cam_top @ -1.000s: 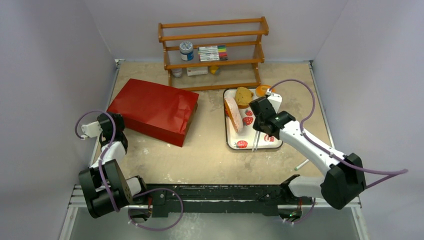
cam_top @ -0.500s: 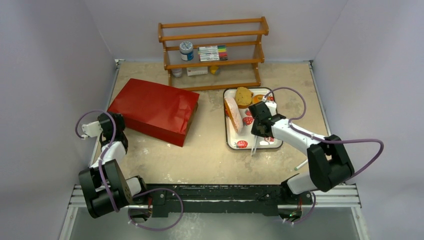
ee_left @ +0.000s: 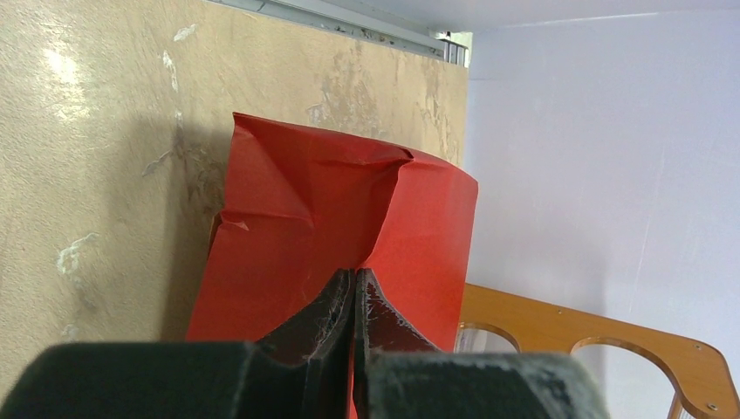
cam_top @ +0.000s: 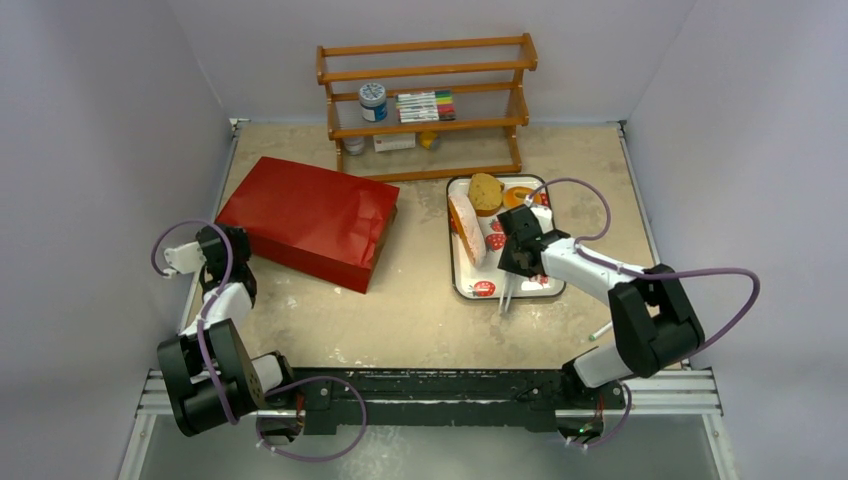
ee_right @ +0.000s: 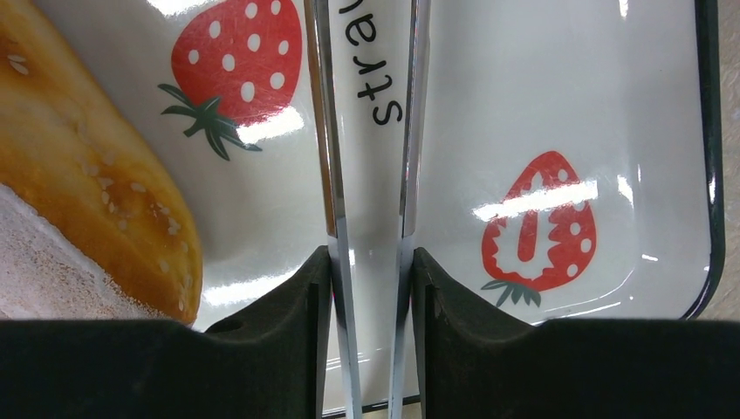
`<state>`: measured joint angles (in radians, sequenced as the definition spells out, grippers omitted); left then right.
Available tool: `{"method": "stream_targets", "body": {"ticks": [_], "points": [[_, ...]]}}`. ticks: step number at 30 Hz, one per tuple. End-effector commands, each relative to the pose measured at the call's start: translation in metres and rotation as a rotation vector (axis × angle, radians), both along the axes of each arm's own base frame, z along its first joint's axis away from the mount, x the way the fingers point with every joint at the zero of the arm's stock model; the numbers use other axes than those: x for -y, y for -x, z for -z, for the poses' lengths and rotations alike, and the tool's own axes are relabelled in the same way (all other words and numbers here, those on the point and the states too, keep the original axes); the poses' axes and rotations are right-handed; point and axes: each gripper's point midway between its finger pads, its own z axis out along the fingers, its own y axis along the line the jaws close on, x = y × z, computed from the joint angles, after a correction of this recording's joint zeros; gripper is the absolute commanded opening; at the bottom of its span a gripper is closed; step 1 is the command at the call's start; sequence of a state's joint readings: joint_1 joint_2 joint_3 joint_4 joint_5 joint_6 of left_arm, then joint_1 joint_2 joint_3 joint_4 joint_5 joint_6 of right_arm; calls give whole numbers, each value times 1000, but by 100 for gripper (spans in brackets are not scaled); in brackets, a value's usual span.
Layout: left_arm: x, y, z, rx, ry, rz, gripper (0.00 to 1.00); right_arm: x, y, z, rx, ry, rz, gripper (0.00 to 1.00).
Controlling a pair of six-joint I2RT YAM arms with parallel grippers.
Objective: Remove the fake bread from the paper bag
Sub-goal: Place the fake bread in the container.
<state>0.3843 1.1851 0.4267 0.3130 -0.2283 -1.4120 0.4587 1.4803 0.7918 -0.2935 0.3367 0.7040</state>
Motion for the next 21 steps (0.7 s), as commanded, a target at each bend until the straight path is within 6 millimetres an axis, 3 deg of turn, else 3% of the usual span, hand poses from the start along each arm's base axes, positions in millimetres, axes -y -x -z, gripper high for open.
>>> {"method": "stream_targets", "body": {"ticks": [1,6,10,21], "points": [[-2,-11,-22,58,-33,5,0,-6,7,-1,-4,-55,-1,37],[-2,-11,-21,58,-31,6,0,-8,13,0,-15,-80,0,46],[-1,-11,-21,64,-29,6,0,-7,16,2,-16,-81,12,46],[0,-12,-27,77,-32,9,0,0,33,-24,42,-124,22,43]]}}
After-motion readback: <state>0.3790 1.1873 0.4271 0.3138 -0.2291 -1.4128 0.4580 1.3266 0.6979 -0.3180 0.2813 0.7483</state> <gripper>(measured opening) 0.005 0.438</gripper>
